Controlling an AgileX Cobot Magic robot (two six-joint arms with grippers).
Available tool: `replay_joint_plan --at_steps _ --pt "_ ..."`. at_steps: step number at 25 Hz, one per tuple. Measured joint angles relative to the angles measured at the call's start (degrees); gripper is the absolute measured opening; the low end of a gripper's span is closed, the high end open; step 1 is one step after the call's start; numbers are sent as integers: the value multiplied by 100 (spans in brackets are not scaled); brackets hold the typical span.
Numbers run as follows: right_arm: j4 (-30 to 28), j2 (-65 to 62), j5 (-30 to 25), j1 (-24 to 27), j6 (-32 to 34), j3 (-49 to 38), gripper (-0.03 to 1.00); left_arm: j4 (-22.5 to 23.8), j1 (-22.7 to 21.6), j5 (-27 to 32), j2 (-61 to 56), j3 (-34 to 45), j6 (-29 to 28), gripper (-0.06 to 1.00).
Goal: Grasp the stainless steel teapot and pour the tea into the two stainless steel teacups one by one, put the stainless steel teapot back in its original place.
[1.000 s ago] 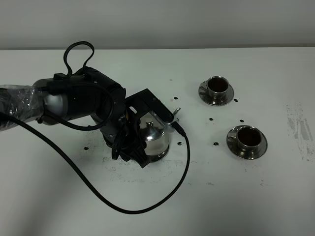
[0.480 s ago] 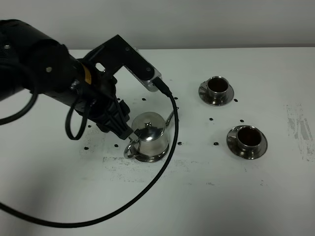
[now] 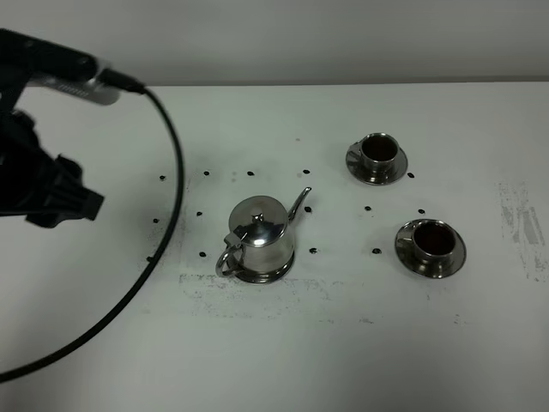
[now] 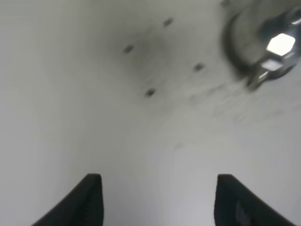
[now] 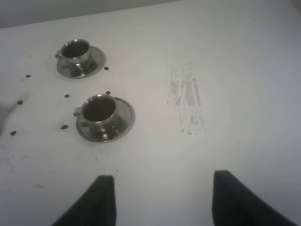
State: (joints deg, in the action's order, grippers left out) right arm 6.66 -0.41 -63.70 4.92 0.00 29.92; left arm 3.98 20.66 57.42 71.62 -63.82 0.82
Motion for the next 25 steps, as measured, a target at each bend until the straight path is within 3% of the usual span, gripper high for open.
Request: replay_joint_plan --at_steps 5,10,14,19,25 --pt "0 0 0 0 0 0 44 -203 -1243 95 -1547 1186 -24 51" --pt "0 0 0 0 0 0 44 -242 -1945 392 -3292 2253 -24 51" --pt "0 0 0 0 0 0 44 -354 -2099 608 -4493 2858 -24 51" --pt "0 0 0 0 0 0 44 -558 -2104 326 -5436 3553 -40 51" --pt "0 0 0 0 0 0 44 -511 -2104 342 -6274 3761 -146 51"
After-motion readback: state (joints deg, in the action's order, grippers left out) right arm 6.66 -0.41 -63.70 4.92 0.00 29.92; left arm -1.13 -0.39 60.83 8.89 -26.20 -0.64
